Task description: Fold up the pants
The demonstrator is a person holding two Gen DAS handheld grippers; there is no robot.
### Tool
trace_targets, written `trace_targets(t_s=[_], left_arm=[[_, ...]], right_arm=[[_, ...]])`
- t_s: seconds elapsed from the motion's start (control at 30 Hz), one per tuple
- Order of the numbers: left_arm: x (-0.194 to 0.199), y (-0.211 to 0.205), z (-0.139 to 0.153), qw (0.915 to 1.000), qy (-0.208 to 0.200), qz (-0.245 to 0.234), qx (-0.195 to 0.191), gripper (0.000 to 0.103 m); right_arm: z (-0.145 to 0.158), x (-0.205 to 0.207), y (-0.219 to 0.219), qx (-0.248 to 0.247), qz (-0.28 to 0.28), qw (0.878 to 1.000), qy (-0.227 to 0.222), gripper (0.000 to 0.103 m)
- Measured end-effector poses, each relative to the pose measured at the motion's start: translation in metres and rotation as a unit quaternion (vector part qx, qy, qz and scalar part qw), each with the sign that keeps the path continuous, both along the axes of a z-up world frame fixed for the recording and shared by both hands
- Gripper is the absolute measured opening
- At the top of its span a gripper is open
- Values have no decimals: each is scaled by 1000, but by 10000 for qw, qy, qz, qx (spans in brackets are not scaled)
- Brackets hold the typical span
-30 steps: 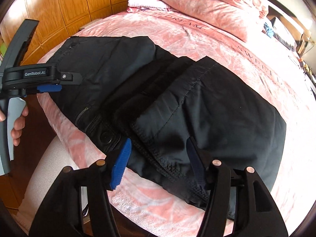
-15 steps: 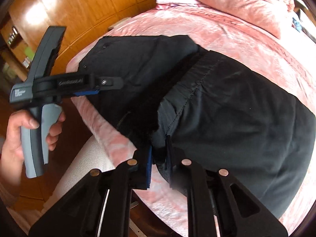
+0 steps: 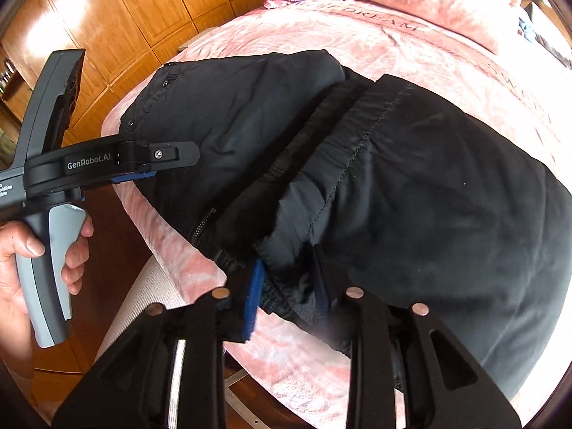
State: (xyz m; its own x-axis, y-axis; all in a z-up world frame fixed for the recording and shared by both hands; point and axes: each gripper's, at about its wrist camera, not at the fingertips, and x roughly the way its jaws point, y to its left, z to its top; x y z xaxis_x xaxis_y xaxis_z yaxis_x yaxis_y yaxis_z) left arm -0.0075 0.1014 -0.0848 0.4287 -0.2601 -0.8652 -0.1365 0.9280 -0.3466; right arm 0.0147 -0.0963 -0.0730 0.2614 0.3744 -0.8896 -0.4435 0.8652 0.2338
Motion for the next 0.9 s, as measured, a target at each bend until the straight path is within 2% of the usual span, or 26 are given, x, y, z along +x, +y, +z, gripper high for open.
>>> trace_targets(t_s=[0.1, 0.2, 0.33, 0.47, 0.57, 0.63, 0.8, 0.9], left_arm=[[1, -3, 0, 10000, 29, -52, 41, 93], [1, -9, 3, 9999, 4, -118, -30, 93], [3, -23, 7, 9996, -42, -271, 64, 93], [6, -38, 6, 9991, -9, -413, 82, 93], [8, -49, 5, 9981, -8, -561, 244, 93], [8, -50, 6, 9977, -12, -606, 296, 93], [4, -36, 11, 9976, -74, -466, 506, 93], [2, -24, 9, 9981, -24, -340, 519, 93]], right_arm=[[8, -4, -13, 434, -180, 9988, 148, 49], [23, -9, -34, 723, -451, 9963, 54, 49], [27, -9, -65, 564, -1020, 9931, -127, 50], [3, 2, -74, 424, -1340, 9899, 167, 50], [-15, 4, -65, -59, -1261, 9920, 89, 50], [-12, 2, -59, -198, -1194, 9926, -4, 50], [5, -2, -44, 140, -922, 9954, -233, 50], [0, 1, -30, 169, -786, 9967, -143, 49]])
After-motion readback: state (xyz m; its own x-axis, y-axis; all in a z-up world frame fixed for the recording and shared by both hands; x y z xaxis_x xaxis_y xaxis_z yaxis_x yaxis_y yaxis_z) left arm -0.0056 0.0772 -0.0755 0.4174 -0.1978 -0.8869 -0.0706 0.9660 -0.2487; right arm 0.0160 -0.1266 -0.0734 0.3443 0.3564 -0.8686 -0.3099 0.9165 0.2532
